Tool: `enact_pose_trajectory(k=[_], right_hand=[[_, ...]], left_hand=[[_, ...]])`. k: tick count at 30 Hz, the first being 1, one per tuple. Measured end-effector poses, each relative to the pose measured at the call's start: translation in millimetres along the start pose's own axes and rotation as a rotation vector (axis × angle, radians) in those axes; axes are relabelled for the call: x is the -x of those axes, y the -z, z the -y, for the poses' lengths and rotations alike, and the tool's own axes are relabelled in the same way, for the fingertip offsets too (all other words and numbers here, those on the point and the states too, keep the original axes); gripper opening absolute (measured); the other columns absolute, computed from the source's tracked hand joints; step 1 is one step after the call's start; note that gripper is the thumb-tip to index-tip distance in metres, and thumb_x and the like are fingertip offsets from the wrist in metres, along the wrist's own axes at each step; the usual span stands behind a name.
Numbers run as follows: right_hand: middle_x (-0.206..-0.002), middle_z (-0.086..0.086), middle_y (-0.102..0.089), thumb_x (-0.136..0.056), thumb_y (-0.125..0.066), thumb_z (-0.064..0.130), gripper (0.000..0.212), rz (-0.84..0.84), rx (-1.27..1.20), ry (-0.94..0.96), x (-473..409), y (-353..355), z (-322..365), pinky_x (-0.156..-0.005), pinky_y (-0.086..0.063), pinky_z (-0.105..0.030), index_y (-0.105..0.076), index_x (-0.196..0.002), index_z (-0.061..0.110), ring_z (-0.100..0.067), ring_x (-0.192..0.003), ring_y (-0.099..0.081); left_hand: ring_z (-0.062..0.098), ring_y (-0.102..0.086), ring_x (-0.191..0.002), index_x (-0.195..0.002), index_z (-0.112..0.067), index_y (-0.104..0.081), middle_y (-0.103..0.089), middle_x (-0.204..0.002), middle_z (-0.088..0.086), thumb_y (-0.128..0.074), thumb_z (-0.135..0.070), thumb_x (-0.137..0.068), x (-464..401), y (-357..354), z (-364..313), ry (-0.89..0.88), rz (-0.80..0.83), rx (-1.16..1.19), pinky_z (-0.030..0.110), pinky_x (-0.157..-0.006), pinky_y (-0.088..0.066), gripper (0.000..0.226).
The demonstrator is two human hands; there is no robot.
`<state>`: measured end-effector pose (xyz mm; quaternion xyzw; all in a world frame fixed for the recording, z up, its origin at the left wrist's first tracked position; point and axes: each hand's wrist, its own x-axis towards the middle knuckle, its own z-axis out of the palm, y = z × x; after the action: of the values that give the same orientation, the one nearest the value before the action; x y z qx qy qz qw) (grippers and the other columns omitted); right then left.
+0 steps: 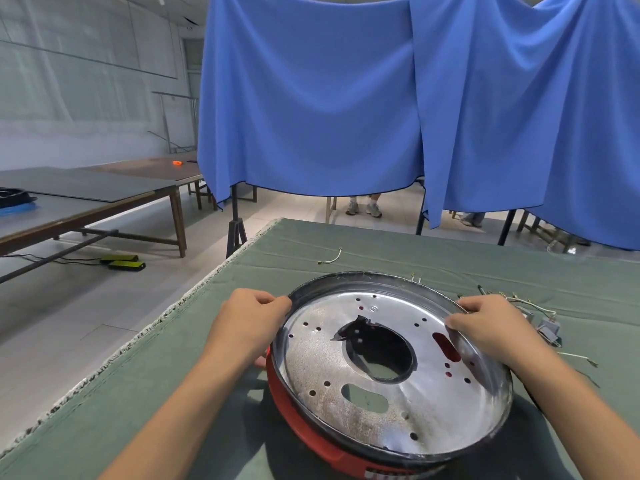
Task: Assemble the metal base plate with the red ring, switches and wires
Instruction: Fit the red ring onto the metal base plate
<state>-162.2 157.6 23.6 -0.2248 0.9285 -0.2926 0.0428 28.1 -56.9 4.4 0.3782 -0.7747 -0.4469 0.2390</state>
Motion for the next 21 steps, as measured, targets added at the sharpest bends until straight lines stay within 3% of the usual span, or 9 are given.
enact_pose_trajectory(k=[4,10,14,17,19,21], right_hand=[[-0.050,-0.003,-0.037,-0.086,-0.064,0.020,0.031,0.067,0.018,-0.088,-1,1,2,-0.047,-0.023,-0.025,-0.051,-0.059,0.008,-0.017,-0.047,-0.032],[-0.048,-0.004,-0.037,-0.084,-0.065,0.019,0.038,0.024,0.040,-0.146,-4,-1,3,-0.048,-0.024,-0.025,-0.045,-0.054,0.010,-0.019,-0.046,-0.034],[-0.053,-0.015,-0.044,-0.083,-0.069,0.020,0.038,-0.077,-0.074,-0.129,-4,5,1,-0.053,-0.028,-0.030,-0.048,-0.056,0.003,-0.023,-0.051,-0.038],[-0.067,-0.030,-0.062,-0.085,-0.068,0.023,0.038,-0.203,-0.190,-0.068,-4,9,2,-0.055,-0.034,-0.031,-0.061,-0.069,-0.011,-0.025,-0.054,-0.047],[-0.059,-0.023,-0.062,-0.086,-0.066,0.023,0.038,-0.313,-0.234,0.007,-1,10,6,-0.052,-0.033,-0.031,-0.062,-0.062,-0.006,-0.025,-0.052,-0.046],[-0.043,-0.008,-0.050,-0.088,-0.063,0.021,0.043,-0.424,-0.265,0.081,5,8,13,-0.049,-0.030,-0.030,-0.053,-0.048,0.006,-0.022,-0.046,-0.041]], left_hand=[[0.022,-0.047,-0.037,-0.059,-0.013,-0.047,-0.050,-0.054,0.009,-0.057,-0.022,-0.082,5,3,-6,0.118,0.134,0.081,0.027,-0.035,-0.046,0.027],[0.012,-0.040,-0.032,-0.078,-0.008,-0.050,-0.044,-0.069,0.012,-0.056,-0.019,-0.089,11,0,-13,0.119,0.146,0.312,0.013,-0.034,-0.034,0.017],[0.018,-0.051,-0.055,-0.073,-0.008,-0.067,-0.057,-0.069,0.010,-0.060,-0.028,-0.086,11,4,-16,0.103,0.140,0.372,0.019,-0.042,-0.042,0.025],[0.021,-0.052,-0.064,-0.067,-0.020,-0.073,-0.060,-0.063,0.000,-0.059,-0.033,-0.086,13,6,-20,0.085,0.166,0.476,0.025,-0.050,-0.046,0.027],[0.021,-0.057,-0.072,-0.084,-0.025,-0.074,-0.066,-0.074,-0.002,-0.057,-0.037,-0.087,12,5,-21,0.044,0.156,0.522,0.028,-0.055,-0.048,0.021],[0.019,-0.065,-0.092,-0.113,-0.023,-0.066,-0.070,-0.103,-0.003,-0.056,-0.040,-0.088,12,2,-22,-0.038,0.084,0.567,0.035,-0.074,-0.053,0.032]])
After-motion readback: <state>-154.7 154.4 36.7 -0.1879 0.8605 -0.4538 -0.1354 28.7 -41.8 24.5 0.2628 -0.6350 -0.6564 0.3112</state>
